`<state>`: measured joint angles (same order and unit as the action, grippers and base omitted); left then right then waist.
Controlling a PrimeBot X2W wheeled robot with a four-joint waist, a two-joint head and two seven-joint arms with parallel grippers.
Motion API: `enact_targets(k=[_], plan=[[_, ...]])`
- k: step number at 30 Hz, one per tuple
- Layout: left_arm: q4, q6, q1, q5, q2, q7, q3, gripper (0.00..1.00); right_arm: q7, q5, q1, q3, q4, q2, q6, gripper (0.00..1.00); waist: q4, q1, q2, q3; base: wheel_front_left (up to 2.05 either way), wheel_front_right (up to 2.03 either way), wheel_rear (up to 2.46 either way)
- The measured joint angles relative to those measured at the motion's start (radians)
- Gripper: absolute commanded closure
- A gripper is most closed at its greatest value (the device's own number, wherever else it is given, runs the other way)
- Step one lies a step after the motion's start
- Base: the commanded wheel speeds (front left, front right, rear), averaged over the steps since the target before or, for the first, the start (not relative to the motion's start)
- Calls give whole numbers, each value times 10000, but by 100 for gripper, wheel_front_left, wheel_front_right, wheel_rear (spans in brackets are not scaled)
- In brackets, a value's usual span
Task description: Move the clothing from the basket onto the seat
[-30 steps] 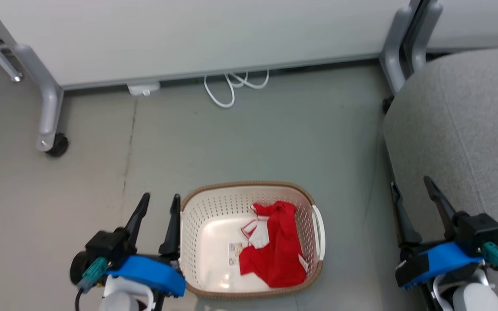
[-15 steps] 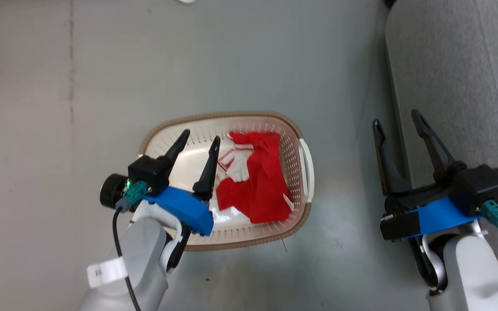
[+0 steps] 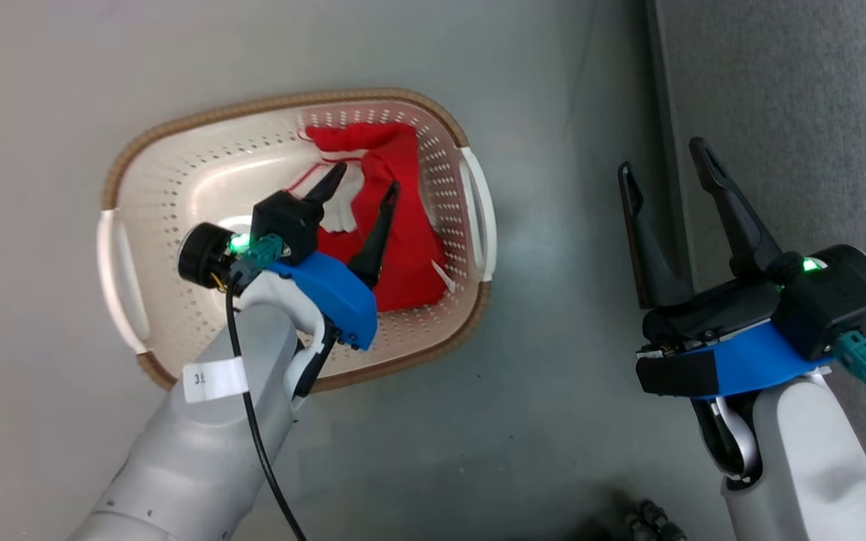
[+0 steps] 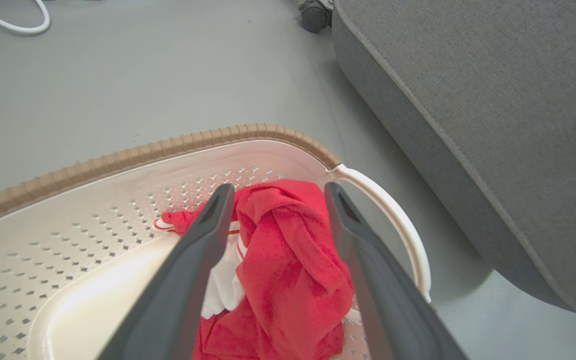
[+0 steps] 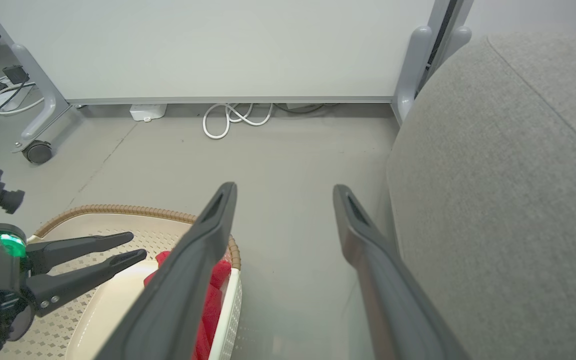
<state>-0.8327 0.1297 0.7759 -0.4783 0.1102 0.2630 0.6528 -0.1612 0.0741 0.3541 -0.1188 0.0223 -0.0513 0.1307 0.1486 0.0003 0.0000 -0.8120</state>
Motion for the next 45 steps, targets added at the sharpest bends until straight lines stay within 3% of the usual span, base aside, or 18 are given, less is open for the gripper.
enact_targets(k=[12, 23, 24, 25, 27, 45], plan=[[-1452, 0, 967, -909, 79, -6, 869, 0, -514, 604, 337, -585, -192, 0, 0, 0, 837, -1, 0, -1036, 0, 0, 0], [-3149, 0, 1475, -1634, -73, -548, 1277, 0, -756, 849, 380, -738, -337, 2, 0, 0, 1102, -2, 0, -1306, 0, 0, 0], [-3233, 0, 1517, -1647, -102, -548, 1296, 9, -777, 865, 402, -744, -353, 2, 0, 0, 1111, -3, 0, -1306, 0, 0, 0], [-3304, 0, 1548, -1657, -138, -548, 1319, 52, -779, 874, 438, -744, -366, 2, 0, 0, 1118, -2, 0, -1304, 0, 0, 0], [-3442, 0, 1581, -1662, -178, -548, 1392, 100, -792, 895, 468, -759, -410, 2, 0, 0, 1124, -2, 0, -1289, 0, 0, 0], [-3622, 0, 1679, -2284, -322, -499, 2038, 100, -863, 777, 583, -694, -631, 2, 0, 0, 789, -3, 0, -1027, 0, 0, 0]])
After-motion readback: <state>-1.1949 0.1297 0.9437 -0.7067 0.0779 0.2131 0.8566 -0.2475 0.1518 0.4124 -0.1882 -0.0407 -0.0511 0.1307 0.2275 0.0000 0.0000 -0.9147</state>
